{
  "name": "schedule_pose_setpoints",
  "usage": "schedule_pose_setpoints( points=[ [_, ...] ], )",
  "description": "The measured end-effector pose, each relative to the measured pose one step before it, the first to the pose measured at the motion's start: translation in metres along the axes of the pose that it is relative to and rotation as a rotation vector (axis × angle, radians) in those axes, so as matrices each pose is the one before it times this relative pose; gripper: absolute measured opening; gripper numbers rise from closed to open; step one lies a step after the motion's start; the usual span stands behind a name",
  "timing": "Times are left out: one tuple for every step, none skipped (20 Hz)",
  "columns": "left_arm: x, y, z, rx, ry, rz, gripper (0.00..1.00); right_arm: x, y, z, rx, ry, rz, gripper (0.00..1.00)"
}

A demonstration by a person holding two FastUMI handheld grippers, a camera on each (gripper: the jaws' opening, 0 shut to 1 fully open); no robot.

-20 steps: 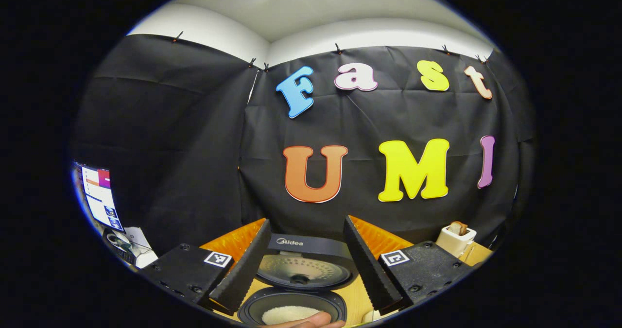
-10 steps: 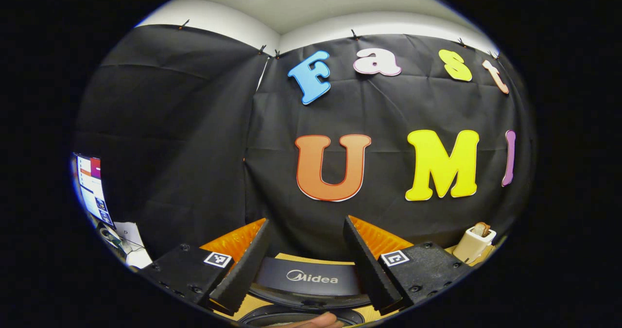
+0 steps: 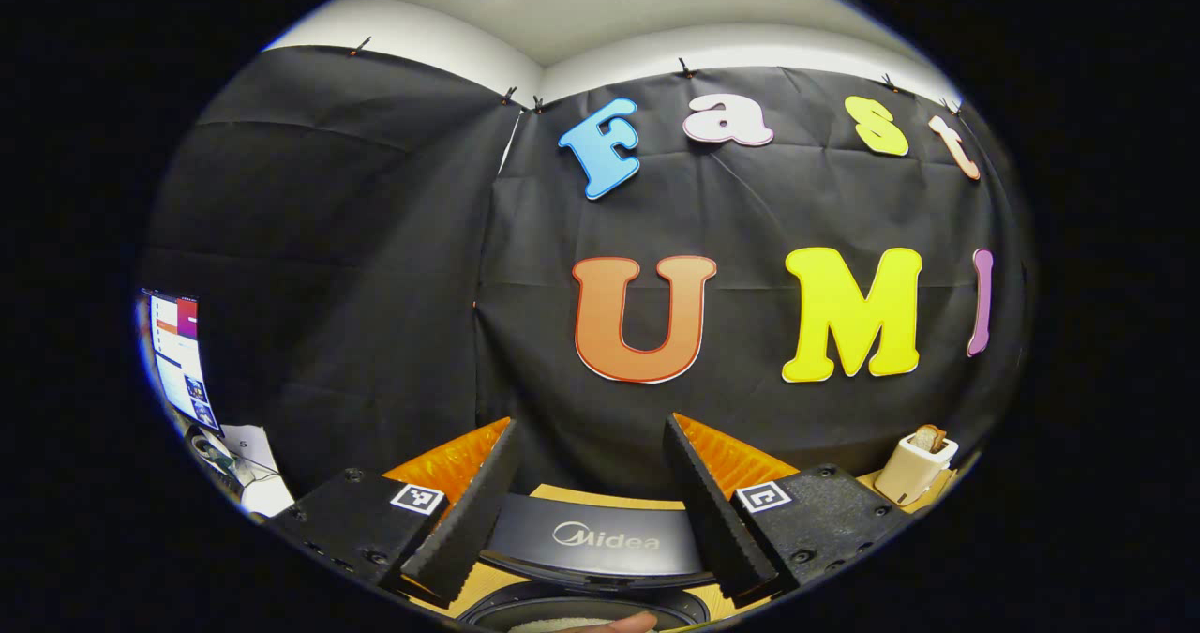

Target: Close the left gripper, press the button to open the rice cooker; take a wooden spoon from the chopstick holder with the right hand, scoop a spoonful of rice and pour it into the rice cooker, then put the wooden spoon back into the chopstick holder.

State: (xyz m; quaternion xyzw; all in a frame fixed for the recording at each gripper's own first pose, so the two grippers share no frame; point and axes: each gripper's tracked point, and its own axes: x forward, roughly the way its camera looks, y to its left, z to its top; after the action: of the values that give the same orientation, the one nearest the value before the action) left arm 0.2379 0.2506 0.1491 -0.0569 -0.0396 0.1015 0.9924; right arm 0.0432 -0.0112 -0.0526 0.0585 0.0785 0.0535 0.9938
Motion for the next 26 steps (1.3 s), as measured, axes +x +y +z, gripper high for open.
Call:
schedule_pose_setpoints(
  points=[
    [-0.00455,0.00126,-0.00183,-0.00183,-0.00090,0.00125,0.97,-0.00172,0.00147,0.00067,-0.01057,-0.00543,-0.00104,0.96],
    [-0.00492,0.00017,-0.00104,0.00171,0.00101,-0.00196,0.96,-0.00107,0.00152,0.00134,-0.00803,-0.00479,-0.00253,0.96],
    [-0.00567,0.00108,-0.00096,-0.00176,-0.00242,-0.00096,0.96,-0.00363,0.00154,0.00078,-0.00695,-0.00497,-0.00105,0.96],
    [-0.00620,0.00068,-0.00214,0.00246,0.00199,-0.00082,0.97,-0.00198,0.00155,0.00191,-0.00402,-0.00629,-0.00096,0.96],
    [-0.00641,0.00099,-0.00142,0.00440,-0.00281,-0.00175,0.96,-0.00067,0.00148,0.00063,-0.00265,-0.00355,-0.00113,0.96],
    [-0.00709,0.00143,-0.00262,-0.00114,-0.00119,-0.00130,0.96,-0.00063,0.00217,0.00023,-0.00290,0.00030,0.00061,0.96],
    [-0.00622,0.00036,-0.00149,0.00033,-0.00324,-0.00114,1.00,0.00042,0.00249,-0.00161,-0.00299,0.00316,0.00242,0.92],
    [-0.00755,0.00088,-0.00422,0.00233,0.00142,-0.00085,0.96,-0.00070,0.00254,-0.00100,-0.00274,0.00472,0.00293,1.00],
    [-0.00694,0.00144,-0.00281,0.00596,-0.00112,-0.00202,0.96,0.00014,0.00211,-0.00103,-0.00144,0.00276,0.00227,0.92],
    [-0.00794,0.00112,-0.00476,0.00344,0.00195,-0.00295,0.96,-0.00032,0.00135,-0.00054,-0.00034,0.00257,-0.00131,0.96],
    [-0.00847,0.00066,-0.00407,0.00039,-0.00215,-0.00586,0.96,-0.00106,0.00088,-0.00037,-0.00212,0.00099,-0.00107,0.96],
    [-0.00761,0.00028,-0.00432,0.00238,0.00001,-0.00880,0.96,-0.00135,0.00089,0.00080,-0.00321,-0.00074,-0.00468,0.92],
    [-0.00766,0.00049,-0.00473,-0.00080,-0.00130,-0.00615,0.97,-0.00181,-0.00035,0.00085,-0.00130,-0.00509,-0.00384,0.96],
    [-0.00674,0.00102,-0.00558,-0.00036,0.00228,-0.00235,0.96,-0.00061,0.00117,0.00164,-0.00027,-0.00348,-0.00059,0.96],
    [-0.00729,0.00122,-0.00580,0.00236,0.00020,-0.00024,0.96,-0.00029,0.00084,-0.00099,0.00077,0.00130,-0.00072,0.96],
    [-0.00591,0.00106,-0.00548,0.00370,0.00058,-0.00042,0.96,-0.00221,0.00060,-0.00028,0.00135,0.00187,0.00196,0.92],
    [-0.00627,0.00091,-0.00508,-0.00119,-0.00044,-0.00078,0.96,0.00069,0.00110,0.00036,0.00083,0.00059,0.00449,0.92],
    [-0.00582,0.00017,-0.00494,-0.00272,-0.00295,0.00051,0.96,-0.00107,-0.00002,0.00052,-0.00039,0.00016,0.00099,0.92],
    [-0.00620,0.00088,-0.00657,0.00244,-0.00507,0.00021,0.96,-0.00075,-0.00275,-0.00018,-0.00053,-0.00054,-0.00290,0.96],
    [-0.00596,0.00072,-0.00626,0.00204,-0.00162,0.00083,0.96,0.00026,-0.00145,0.00067,0.00013,-0.00163,-0.00442,0.96],
    [-0.00594,-0.00007,-0.00709,0.00213,0.00129,0.00113,0.96,-0.00192,-0.00163,-0.00010,0.00190,-0.00129,-0.00403,0.96],
    [-0.00608,0.00010,-0.00787,0.00176,0.00398,0.00136,0.96,-0.00064,-0.00110,0.00037,0.00360,-0.00015,-0.00383,0.96],
    [-0.00555,0.00126,-0.00918,0.00378,0.00634,0.00223,0.96,0.00096,-0.00051,-0.00070,0.00314,0.00123,0.00175,0.96],
    [-0.00410,0.00004,-0.00847,0.00620,0.00650,0.00211,0.96,-0.00024,0.00154,0.00003,0.00118,0.00052,0.00572,0.92],
    [-0.00226,-0.00147,-0.00939,0.00844,0.00965,-0.00264,0.96,-0.00007,0.00255,0.00016,-0.00117,-0.00163,0.00547,0.92],
    [-0.00189,-0.00201,-0.01174,0.00738,0.02456,-0.00345,0.96,-0.00152,0.00204,0.00046,-0.00370,-0.00135,0.00404,0.92]
  ],
)
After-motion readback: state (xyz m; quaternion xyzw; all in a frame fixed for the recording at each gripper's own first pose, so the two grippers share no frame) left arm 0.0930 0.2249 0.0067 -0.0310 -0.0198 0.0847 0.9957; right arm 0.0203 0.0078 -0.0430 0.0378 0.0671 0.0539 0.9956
